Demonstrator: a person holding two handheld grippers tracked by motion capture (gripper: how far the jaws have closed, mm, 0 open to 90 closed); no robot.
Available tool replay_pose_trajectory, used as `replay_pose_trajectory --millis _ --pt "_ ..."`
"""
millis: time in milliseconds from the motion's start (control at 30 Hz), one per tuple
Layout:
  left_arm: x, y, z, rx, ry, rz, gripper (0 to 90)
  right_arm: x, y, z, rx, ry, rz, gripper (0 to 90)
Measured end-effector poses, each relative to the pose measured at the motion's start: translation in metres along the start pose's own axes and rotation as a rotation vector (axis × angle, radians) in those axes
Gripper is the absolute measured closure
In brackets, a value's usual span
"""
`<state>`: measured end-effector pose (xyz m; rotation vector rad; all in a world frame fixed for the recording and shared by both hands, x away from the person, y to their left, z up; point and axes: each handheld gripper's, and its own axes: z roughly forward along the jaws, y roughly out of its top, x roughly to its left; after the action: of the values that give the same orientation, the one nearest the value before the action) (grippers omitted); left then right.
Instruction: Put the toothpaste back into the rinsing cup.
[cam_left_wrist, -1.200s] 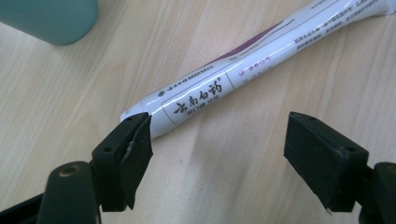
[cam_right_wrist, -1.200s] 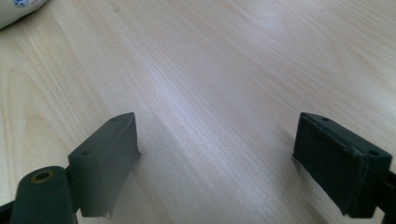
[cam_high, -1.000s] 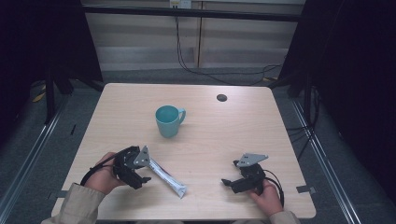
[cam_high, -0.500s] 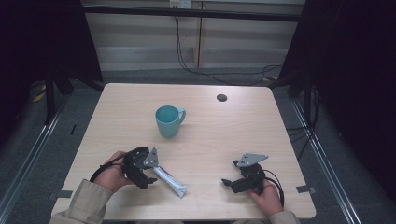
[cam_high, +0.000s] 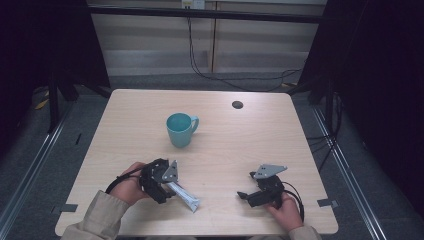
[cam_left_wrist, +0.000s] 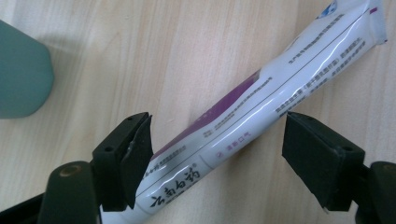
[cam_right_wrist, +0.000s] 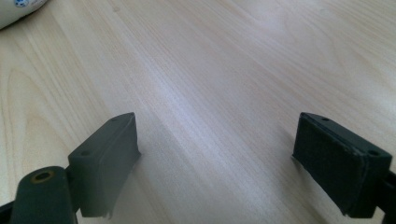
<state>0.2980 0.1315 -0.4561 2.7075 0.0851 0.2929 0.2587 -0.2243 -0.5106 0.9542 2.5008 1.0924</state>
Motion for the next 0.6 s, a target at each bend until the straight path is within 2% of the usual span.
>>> replay_pose_trajectory --millis 100,167,267,333,500,600 --pt "0.0 0.0 0.003 0.01 -0.011 0.012 24.8 0.0 0.0 0.0 0.0 0.0 0.0 13.0" --pt "-0.001 -0.001 0.005 0.007 -0.017 -0.004 25.6 0.0 0.0 0.0 0.0 0.0 0.0 13.0" --pt "-0.001 0.0 0.007 0.005 -0.023 -0.003 26.5 0.0 0.0 0.0 0.0 0.0 0.0 13.0" --pt "-0.002 0.002 0.008 0.008 -0.027 0.013 27.8 0.0 0.0 0.0 0.0 0.0 0.0 13.0" --pt "-0.003 0.004 0.013 0.007 -0.037 0.018 29.7 0.0 0.0 0.0 0.0 0.0 0.0 13.0" --pt "-0.003 0.004 0.015 0.006 -0.046 0.006 30.9 0.0 0.0 0.0 0.0 0.0 0.0 13.0"
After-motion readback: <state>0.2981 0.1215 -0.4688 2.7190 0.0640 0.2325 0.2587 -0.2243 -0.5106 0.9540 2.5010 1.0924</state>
